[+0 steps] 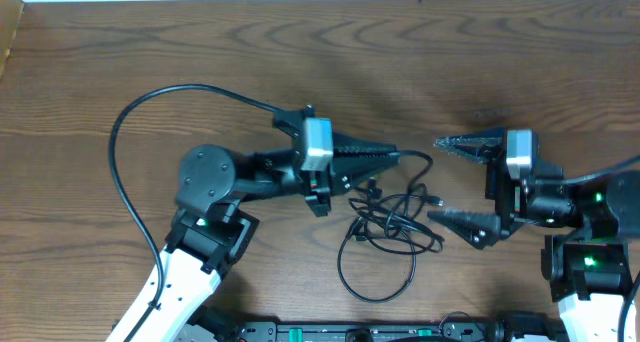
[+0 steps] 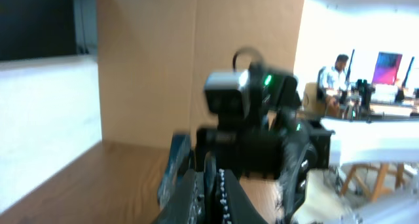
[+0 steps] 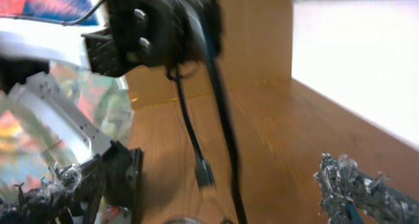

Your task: Untangle cables

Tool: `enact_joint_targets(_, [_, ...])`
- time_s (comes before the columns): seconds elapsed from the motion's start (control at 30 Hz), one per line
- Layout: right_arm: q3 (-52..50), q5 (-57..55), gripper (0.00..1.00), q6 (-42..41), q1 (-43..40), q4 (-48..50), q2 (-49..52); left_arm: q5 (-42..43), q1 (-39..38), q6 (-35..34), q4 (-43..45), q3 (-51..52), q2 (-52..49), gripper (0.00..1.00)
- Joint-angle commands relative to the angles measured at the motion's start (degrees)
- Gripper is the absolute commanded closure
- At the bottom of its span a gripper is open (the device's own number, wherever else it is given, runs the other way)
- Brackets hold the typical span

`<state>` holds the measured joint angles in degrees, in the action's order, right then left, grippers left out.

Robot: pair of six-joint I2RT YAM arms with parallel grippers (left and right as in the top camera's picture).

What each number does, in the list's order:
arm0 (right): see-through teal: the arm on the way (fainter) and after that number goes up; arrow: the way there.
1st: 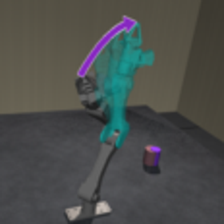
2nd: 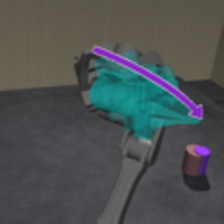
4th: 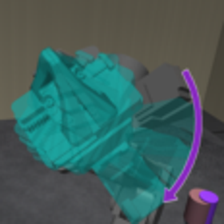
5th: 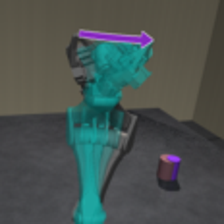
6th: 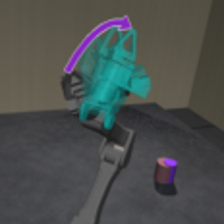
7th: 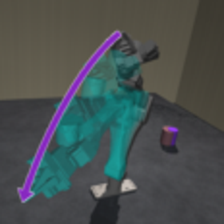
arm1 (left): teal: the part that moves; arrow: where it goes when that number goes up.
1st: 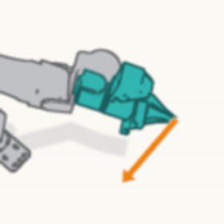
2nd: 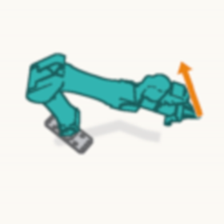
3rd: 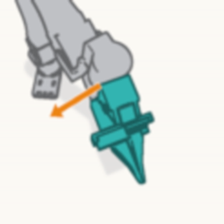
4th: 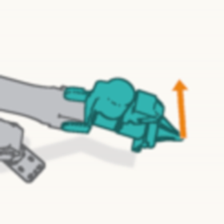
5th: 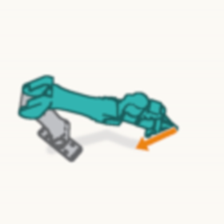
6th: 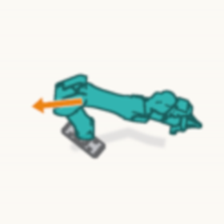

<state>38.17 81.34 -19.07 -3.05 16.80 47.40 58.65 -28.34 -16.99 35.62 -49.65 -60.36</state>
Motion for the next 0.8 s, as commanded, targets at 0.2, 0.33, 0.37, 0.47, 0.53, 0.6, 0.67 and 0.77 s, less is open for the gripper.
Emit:
enact_joint_targets(0.2, [0.4, 2.9, 0.01, 7.2, -0.6, -13.8, 2.1, -4.4, 1.7, -7.6, 4.3, -1.2, 0.2, 0.92])
enact_joint_targets(0.33, [0.4, 2.4, 0.01, 16.5, -0.6, -23.1, 2.1, -4.5, 1.7, -7.8, 6.9, -1.2, 0.2, 0.92])
enact_joint_targets(0.37, [0.4, 1.5, 0.01, 18.6, -0.6, -25.8, 2.1, -4.6, 1.7, -7.8, 7.4, -1.2, 0.2, 0.93])
enact_joint_targets(0.47, [0.4, -2.8, 0.01, 25.0, -0.3, -36.1, 2.1, -5.9, 1.7, -7.8, 7.4, -1.2, 0.3, 0.92])
enact_joint_targets(0.53, [0.4, -6.2, 0.02, 29.8, 0.9, -43.0, 2.1, -6.9, 1.7, -7.8, 7.4, -1.2, 0.3, 0.92])
enact_joint_targets(0.6, [0.4, -11.4, 0.04, 32.9, 3.0, -48.5, 2.1, -7.6, 1.7, -7.8, 7.4, -1.2, 0.3, 0.92])
enact_joint_targets(0.67, [0.4, -18.5, 0.05, 34.7, 6.3, -52.5, 2.1, -8.4, 1.7, -7.8, 7.4, -1.2, 0.3, 0.92])
enact_joint_targets(0.77, [0.4, -27.5, 0.14, 35.7, 11.7, -54.9, 2.1, -9.3, 1.7, -7.8, 7.4, -1.2, 0.3, 0.93])
